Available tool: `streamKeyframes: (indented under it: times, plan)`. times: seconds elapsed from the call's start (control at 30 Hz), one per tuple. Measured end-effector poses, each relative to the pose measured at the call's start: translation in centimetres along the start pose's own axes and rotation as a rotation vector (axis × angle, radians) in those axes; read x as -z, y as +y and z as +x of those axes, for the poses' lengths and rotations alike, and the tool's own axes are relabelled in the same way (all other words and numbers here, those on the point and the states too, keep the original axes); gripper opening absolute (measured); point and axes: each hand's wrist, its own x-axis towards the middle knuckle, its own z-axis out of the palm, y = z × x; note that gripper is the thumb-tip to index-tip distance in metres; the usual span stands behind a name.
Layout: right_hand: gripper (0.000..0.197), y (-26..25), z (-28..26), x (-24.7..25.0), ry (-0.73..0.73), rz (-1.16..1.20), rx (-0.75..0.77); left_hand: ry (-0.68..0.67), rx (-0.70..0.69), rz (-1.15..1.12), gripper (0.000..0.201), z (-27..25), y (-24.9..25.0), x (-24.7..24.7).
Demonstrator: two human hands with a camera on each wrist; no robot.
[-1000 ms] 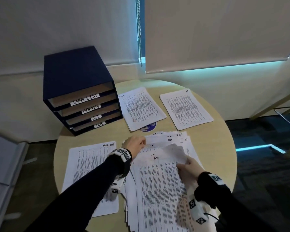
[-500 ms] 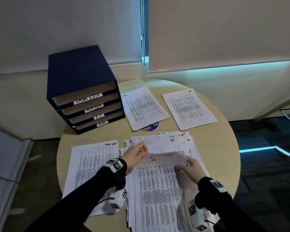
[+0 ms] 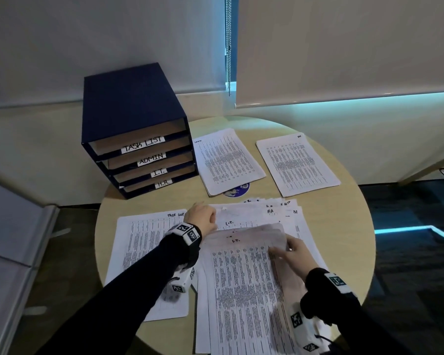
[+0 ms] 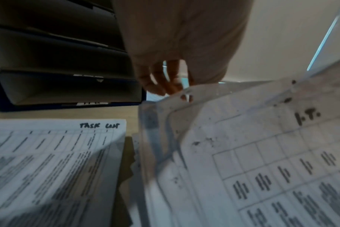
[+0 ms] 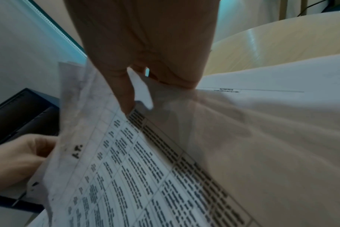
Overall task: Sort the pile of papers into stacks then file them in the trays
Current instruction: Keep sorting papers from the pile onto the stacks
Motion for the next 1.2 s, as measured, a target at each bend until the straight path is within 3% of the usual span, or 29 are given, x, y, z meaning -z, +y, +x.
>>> streamKeyframes:
  times: [0.07, 0.2, 0.3, 0.4, 0.47, 0.57, 0.63, 0.73, 0.83, 0.97, 1.2]
  plan:
    - [0.027, 0.1, 0.2, -0.2, 0.047, 0.034, -0.007, 0.055, -0.118, 0.107, 0.018, -0.3, 0.3, 0.0]
    - [0.042, 0.4, 0.3, -0.5, 0.106, 0.091, -0.050, 0.047, -0.255, 0.221, 0.026, -0.8, -0.1, -0.3]
    - [0.028, 0.9, 0.6, -0.2, 0.028, -0.027, -0.005, 0.083, -0.321, 0.200, 0.027, -1.5, -0.4, -0.5]
    - [0.009, 1.4, 0.9, -0.2, 0.038, -0.163, -0.007, 0.205, -0.400, 0.090, 0.014, -2.1, -0.9, -0.8]
    - [0.015, 1.3, 1.1, -0.3, 0.082, -0.229, -0.004, 0.209, -0.393, -0.025, 0.011, -2.6, -1.2, -0.9]
    - [0.031, 0.8, 1.4, -0.5, 0.079, -0.205, 0.022, 0.004, -0.347, -0.167, 0.013, -3.2, -1.2, -0.3]
    - [0.025, 0.6, 1.4, -0.7, 0.054, -0.163, 0.016, -0.123, -0.287, -0.242, 0.018, -3.1, -1.1, 0.2]
    - [0.013, 0.6, 1.1, -0.9, 0.036, -0.172, 0.023, -0.129, -0.105, -0.355, 0.027, -2.0, -1.0, 0.1]
    - [0.013, 0.4, 0.9, -1.0, 0.028, -0.157, 0.014, -0.125, -0.031, -0.206, 0.023, -0.8, -0.8, -0.3]
    - [0.018, 0.3, 1.1, -1.3, 0.035, -0.186, -0.020, -0.135, -0.038, -0.071, 0.008, -0.4, 0.3, -0.1]
    - [0.018, -0.4, 1.0, -1.7, 0.043, -0.189, -0.037, -0.084, -0.146, 0.156, 0.017, -0.6, 1.1, 0.1]
